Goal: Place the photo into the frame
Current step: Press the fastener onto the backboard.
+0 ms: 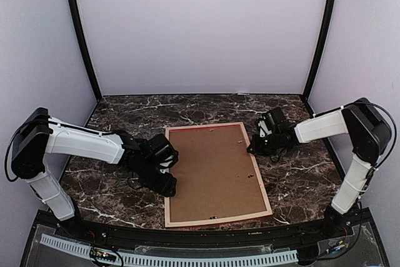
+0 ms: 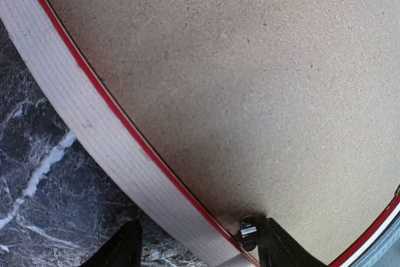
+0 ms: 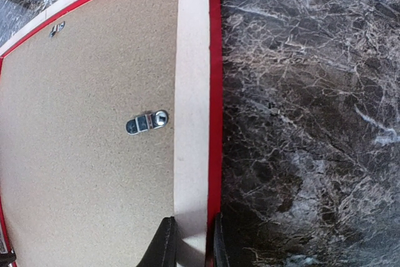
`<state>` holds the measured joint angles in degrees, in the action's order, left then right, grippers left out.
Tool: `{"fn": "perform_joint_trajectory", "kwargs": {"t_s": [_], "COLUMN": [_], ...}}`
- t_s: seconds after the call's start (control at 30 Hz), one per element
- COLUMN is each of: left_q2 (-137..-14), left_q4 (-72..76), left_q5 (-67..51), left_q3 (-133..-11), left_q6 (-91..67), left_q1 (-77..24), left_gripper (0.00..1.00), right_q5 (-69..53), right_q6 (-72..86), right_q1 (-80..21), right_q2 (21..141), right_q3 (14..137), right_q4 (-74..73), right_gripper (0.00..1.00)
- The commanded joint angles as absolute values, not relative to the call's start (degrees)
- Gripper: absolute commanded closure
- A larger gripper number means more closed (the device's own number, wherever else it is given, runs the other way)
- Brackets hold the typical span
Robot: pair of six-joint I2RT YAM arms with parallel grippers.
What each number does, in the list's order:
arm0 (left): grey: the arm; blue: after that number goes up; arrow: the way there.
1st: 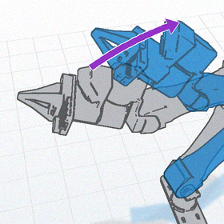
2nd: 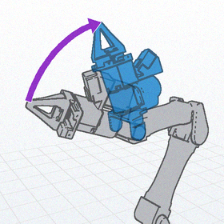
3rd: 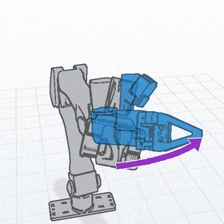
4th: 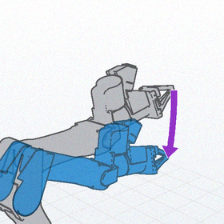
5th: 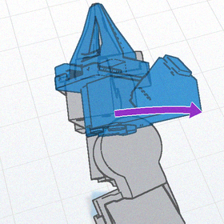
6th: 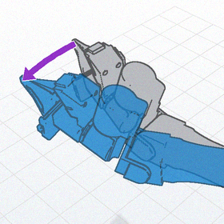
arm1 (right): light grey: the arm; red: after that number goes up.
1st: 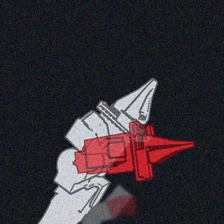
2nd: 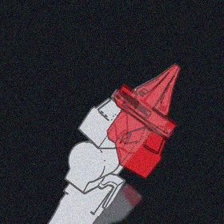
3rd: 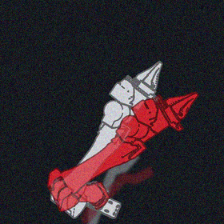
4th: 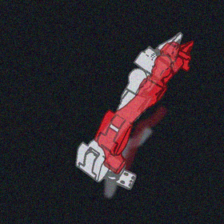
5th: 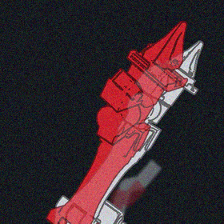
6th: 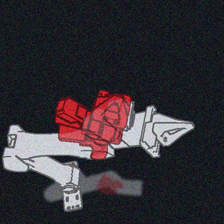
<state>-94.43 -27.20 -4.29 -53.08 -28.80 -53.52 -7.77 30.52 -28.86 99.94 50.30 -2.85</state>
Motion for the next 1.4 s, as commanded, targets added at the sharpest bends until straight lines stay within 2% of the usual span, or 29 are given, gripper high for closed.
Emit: {"fn": "perform_joint_trajectory", "kwargs": {"t_s": [0.0, 0.43, 1.0, 1.17, 1.37], "left_q2": [-94.09, -94.42, -93.59, -91.54, -89.29], "left_q4": [-29.84, -28.78, -25.29, -24.15, -24.98], "left_q5": [-3.03, -3.72, -9.51, -9.85, -7.94], "left_q3": [-52.33, -50.35, -44.5, -45.03, -48.53], "left_q6": [-27.64, -25.86, -29.43, -29.57, -28.84], "left_q1": [-53.64, -53.62, -53.65, -53.66, -53.49], "left_gripper": [0.37, 0.51, 0.54, 0.52, 0.39], "right_q5": [-10.59, -11.09, -11.9, -12.03, -12.38], "right_q6": [32.01, 31.75, 31.65, 31.74, 31.99], "right_q1": [-28.73, -28.72, -28.71, -28.74, -28.72], "right_q2": [101.2, 101.46, 100.84, 100.77, 100.68], "right_q3": [48.25, 48.28, 47.22, 46.96, 46.11], "right_q4": [-8.17, -7.95, -7.04, -6.6, -5.79], "right_gripper": [1.0, 1.0, 1.0, 1.0, 1.0]}}
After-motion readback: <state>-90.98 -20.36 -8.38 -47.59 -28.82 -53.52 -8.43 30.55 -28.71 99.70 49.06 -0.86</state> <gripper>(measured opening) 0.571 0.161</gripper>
